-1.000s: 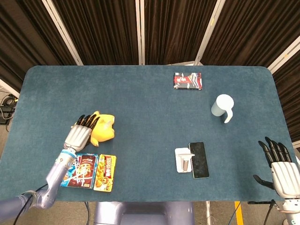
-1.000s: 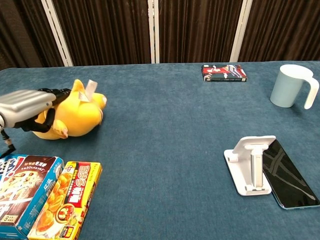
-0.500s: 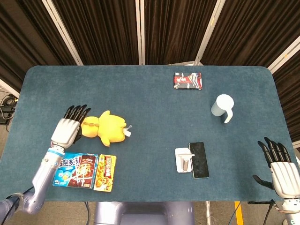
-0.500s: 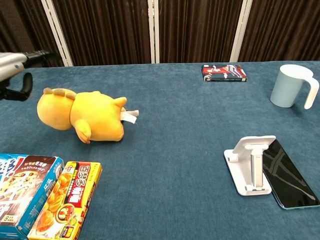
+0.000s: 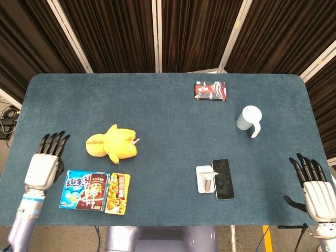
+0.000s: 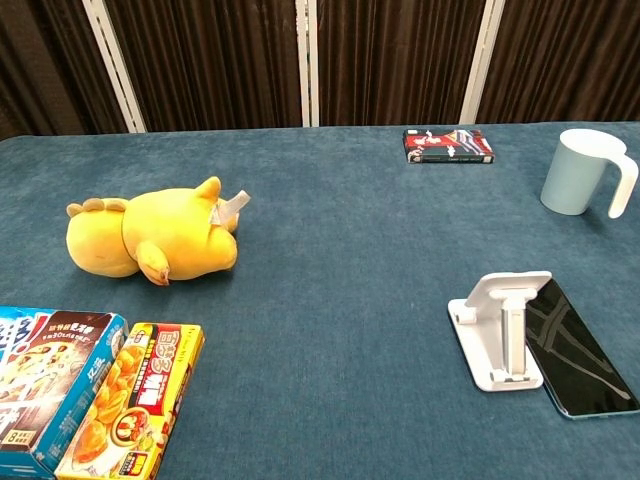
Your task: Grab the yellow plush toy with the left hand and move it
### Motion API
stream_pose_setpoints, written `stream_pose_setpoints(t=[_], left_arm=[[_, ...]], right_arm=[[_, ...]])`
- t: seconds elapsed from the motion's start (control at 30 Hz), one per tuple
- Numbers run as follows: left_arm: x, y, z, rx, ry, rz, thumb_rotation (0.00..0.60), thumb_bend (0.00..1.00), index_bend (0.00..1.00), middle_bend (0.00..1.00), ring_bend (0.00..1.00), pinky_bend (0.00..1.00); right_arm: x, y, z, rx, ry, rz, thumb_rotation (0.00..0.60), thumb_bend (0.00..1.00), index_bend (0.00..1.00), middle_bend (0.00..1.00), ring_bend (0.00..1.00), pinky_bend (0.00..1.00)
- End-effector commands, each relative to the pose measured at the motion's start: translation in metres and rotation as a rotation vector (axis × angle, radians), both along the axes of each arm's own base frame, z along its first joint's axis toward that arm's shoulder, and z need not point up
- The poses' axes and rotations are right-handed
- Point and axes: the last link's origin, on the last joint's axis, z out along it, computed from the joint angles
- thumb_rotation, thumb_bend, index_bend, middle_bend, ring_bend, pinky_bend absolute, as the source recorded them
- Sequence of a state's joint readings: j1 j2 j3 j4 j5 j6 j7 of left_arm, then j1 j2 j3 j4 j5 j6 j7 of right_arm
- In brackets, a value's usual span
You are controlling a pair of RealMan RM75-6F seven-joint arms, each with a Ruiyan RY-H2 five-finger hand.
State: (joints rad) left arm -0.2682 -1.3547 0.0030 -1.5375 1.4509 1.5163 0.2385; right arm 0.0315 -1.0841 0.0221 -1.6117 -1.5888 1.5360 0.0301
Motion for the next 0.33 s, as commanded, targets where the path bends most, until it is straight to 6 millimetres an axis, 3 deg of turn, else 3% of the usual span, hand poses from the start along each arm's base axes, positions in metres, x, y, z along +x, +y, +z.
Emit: stream_pose_setpoints(t=[0.03,0.07,0.17,0.33], left_arm=[[-0.01,-0.016,0.006,0.035,0.002,0.026,0.6,0.68,0.0,0.0,0.0,0.0],[-0.014,-0.022,0.008,0.049,0.01,0.036,0.6,0.53,0.0,0.0,0.0,0.0],[-0.023,-0.037,0.015,0.082,0.023,0.068,0.6,0.29,0.0,0.0,0.0,0.0],[-0.029,-0.048,0.022,0.092,0.011,0.092,0.6,0.22,0.0,0.0,0.0,0.0]], right_arm=[[0.001,0.0,0.0,-0.003,0.0,0.003,0.6,0.16,0.0,0.0,0.0,0.0],[0.001,0.001,0.001,-0.005,-0.002,0.005,0.6,0.16,0.0,0.0,0.0,0.0],[0.002,0.002,0.002,-0.011,-0.005,0.013,0.6,0.16,0.0,0.0,0.0,0.0],[0.002,0.003,0.004,-0.019,-0.006,0.015,0.6,0.16,0.0,0.0,0.0,0.0]])
